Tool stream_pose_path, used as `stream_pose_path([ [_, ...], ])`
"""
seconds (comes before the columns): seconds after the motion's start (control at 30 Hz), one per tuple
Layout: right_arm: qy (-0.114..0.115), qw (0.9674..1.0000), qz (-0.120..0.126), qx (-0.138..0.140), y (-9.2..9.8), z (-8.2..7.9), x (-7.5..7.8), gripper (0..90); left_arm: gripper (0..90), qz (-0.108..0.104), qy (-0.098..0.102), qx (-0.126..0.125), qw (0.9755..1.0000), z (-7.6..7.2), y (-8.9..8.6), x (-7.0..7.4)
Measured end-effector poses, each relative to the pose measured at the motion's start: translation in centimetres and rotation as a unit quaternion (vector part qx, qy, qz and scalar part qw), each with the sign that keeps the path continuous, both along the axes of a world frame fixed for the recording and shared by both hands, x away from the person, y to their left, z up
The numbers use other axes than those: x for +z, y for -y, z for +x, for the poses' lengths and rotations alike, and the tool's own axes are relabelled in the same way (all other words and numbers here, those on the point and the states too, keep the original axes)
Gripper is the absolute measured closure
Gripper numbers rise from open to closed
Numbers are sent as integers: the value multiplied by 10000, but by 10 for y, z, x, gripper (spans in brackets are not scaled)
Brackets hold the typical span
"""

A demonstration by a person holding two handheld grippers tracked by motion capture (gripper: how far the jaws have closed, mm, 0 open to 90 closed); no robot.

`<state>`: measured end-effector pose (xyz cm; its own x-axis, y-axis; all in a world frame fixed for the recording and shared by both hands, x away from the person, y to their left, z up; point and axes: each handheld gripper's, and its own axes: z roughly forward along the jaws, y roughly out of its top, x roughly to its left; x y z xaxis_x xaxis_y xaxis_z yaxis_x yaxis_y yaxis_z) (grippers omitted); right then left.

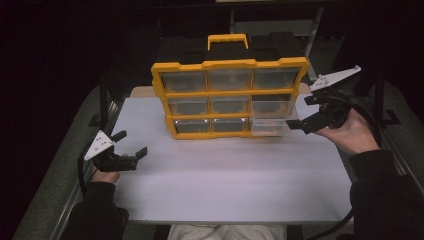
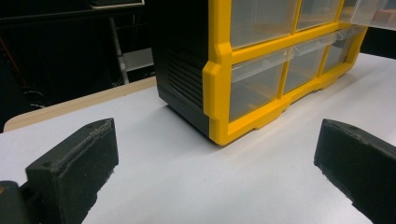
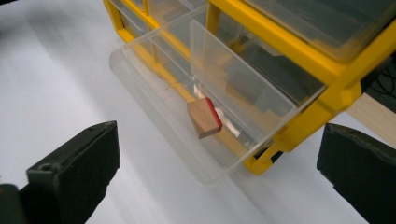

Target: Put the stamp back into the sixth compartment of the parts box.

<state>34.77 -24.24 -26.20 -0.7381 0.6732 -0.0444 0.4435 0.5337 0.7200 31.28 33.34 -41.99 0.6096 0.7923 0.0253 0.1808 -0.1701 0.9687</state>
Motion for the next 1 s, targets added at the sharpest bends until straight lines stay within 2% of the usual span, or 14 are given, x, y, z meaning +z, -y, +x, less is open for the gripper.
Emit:
stream_pose_path([
  [0.33,49,9999,87,-75,10,-11,-17,0,0,-1,7,3,10000,0,0,0],
  [0.77,106,9993,333,-106,21,-21,-36,0,0,-12,5,-3,10000,0,0,0],
  [1.0,67,9992,370,-94,24,-27,-54,0,0,-10,15,-1,10000,0,0,0],
])
